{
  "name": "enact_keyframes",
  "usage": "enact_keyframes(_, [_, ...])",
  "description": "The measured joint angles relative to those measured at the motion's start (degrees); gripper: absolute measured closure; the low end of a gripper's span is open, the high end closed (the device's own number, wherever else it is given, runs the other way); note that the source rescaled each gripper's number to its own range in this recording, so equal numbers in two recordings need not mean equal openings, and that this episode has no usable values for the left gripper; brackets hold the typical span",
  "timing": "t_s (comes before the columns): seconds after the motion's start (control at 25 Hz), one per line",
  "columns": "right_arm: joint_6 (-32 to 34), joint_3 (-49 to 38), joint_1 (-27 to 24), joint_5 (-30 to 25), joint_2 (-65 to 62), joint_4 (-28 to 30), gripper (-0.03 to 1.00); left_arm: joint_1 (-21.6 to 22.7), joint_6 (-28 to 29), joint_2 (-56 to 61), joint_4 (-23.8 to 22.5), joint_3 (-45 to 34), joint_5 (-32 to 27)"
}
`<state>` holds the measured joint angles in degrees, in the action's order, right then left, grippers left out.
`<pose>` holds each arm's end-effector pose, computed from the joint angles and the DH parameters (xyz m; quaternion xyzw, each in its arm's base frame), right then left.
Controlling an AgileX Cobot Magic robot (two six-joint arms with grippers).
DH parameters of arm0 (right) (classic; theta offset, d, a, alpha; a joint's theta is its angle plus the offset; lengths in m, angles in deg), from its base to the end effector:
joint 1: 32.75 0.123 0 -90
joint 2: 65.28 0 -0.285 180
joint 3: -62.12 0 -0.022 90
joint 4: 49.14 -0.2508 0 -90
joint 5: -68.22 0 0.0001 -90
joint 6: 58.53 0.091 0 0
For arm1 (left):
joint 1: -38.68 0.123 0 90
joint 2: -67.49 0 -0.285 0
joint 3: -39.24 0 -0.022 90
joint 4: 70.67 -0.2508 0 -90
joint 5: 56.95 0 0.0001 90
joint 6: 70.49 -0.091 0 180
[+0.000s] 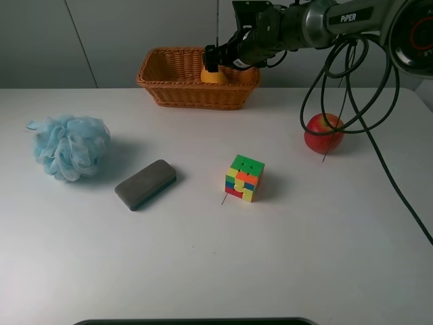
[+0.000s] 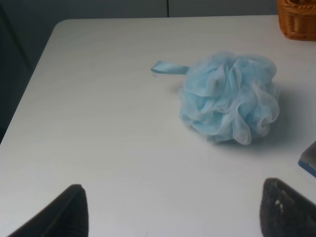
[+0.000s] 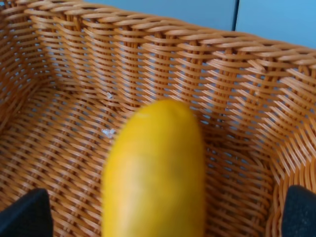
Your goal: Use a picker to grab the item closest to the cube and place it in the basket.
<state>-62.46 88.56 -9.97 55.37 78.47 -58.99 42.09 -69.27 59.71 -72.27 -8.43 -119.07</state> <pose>0.4895 0.2093 0.1375 -0.1427 0.8948 0.1206 0.4055 -0.0078 0.0018 0.2798 -0.0354 0.8544 0.0238 0.5178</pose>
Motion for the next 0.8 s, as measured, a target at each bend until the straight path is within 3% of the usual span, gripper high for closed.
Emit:
enact_keyframes(0.28, [0.00, 0.00, 0.00, -1.15, -0.51, 0.00, -0.03, 0.00, 0.00, 0.00, 0.00, 0.00, 0.00])
enact_keyframes(0.48, [0.00, 0.00, 0.00, -6.83, -7.39, 3.36, -0.03, 0.00, 0.00, 0.00, 0.00, 0.00, 0.00])
enact_keyframes(0.6, [-0.05, 0.00, 0.00, -14.71, -14.33, 7.36, -0.03, 0.00, 0.00, 0.00, 0.00, 0.00, 0.00])
enact_keyframes(0.8, [-0.15, 0.00, -0.46, -36.29, -26.99, 14.46, -0.03, 0.00, 0.00, 0.00, 0.00, 0.00, 0.00])
